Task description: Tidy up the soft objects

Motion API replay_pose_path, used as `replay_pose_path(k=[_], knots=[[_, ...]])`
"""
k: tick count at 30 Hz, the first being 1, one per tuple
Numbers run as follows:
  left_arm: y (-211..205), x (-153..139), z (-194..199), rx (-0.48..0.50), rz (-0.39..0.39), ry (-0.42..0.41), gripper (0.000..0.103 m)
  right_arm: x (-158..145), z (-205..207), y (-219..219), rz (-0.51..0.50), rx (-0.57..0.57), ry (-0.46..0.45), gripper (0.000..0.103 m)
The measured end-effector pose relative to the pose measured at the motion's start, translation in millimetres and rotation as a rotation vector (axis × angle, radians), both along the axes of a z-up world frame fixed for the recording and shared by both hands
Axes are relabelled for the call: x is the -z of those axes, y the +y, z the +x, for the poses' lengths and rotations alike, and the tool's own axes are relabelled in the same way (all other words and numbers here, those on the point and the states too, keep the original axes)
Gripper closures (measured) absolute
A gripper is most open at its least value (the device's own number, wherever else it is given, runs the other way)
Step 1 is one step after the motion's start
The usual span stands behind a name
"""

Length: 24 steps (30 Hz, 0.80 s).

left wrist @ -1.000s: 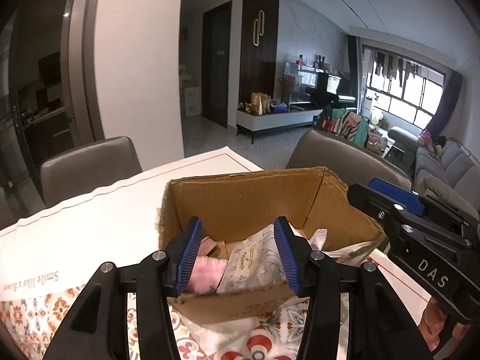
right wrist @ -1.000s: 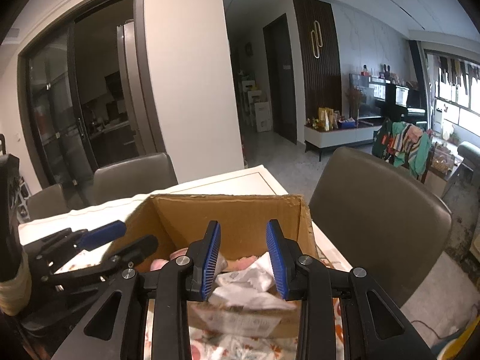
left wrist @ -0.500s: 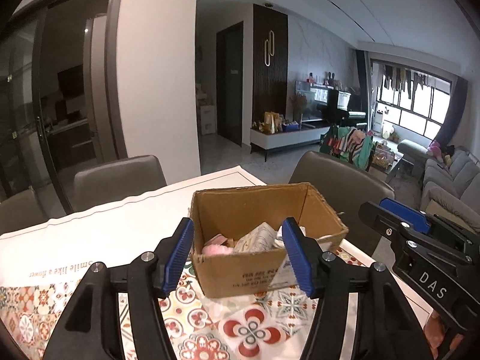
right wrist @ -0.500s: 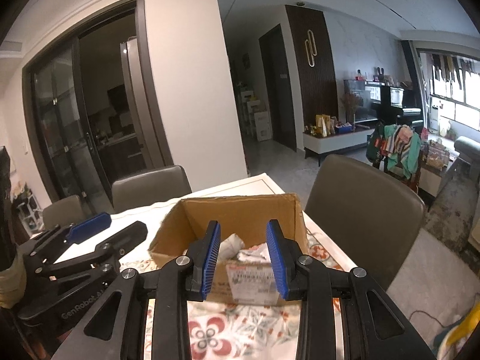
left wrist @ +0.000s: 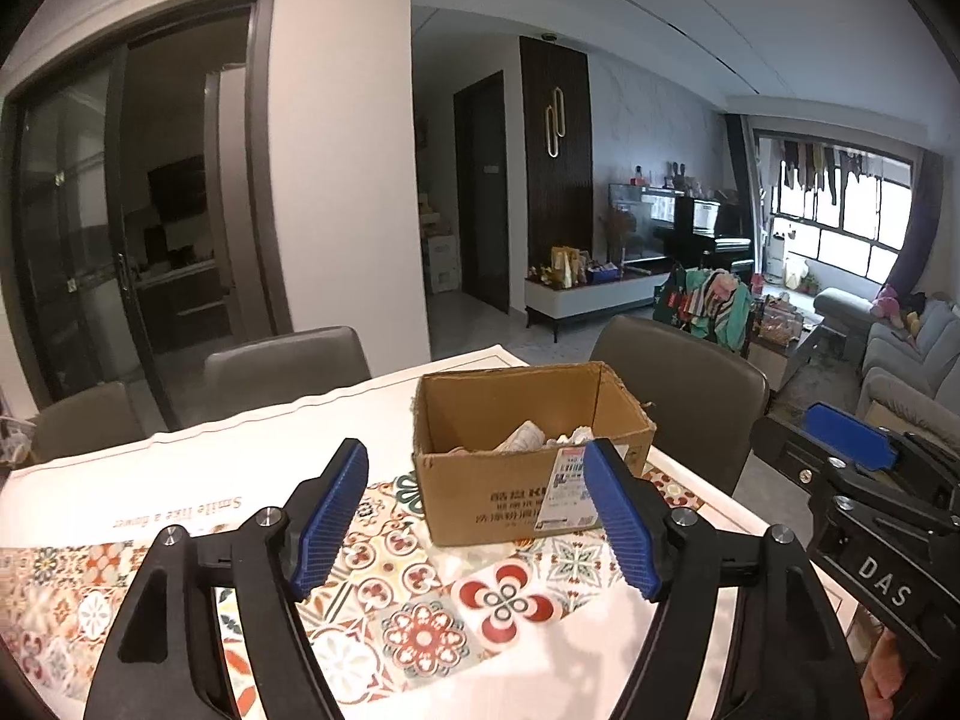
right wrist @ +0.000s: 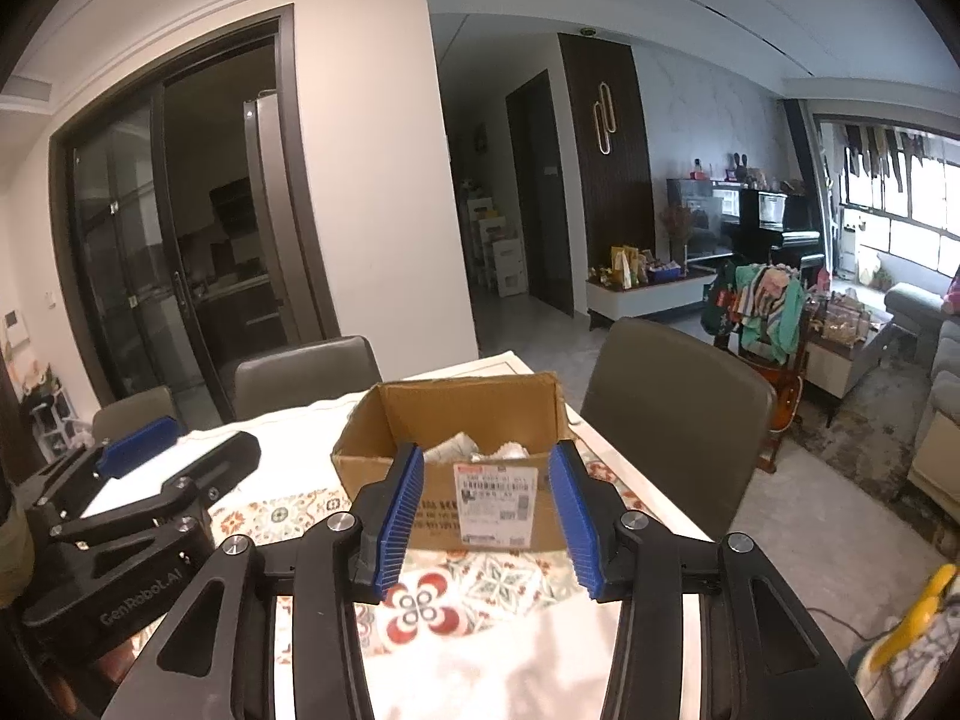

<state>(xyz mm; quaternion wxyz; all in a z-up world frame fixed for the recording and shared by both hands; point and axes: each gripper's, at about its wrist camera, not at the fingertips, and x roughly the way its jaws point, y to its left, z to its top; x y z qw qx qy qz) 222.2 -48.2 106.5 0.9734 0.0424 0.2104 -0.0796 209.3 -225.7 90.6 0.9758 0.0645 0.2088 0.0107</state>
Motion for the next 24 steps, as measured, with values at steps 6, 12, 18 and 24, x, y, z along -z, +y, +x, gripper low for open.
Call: replay_pose_path(k=[6,12,18,24], knots=[[1,4,-30,-0.017,-0.008,-0.001,0.02,2,-36,0,-0.027,0.007,-0.006,0.052],[4,14,-54,-0.04,0.003,-0.02,0.013,5,-66,1,-0.057,0.03,-0.011,0.046],[5,20,-80,-0.055,0.012,-0.027,0.006,14,-88,-2,-0.045,0.045,0.019,0.044],[7,22,-98,-0.057,0.009,-0.017,0.006,23,-109,0,-0.021,0.058,0.043,0.044]])
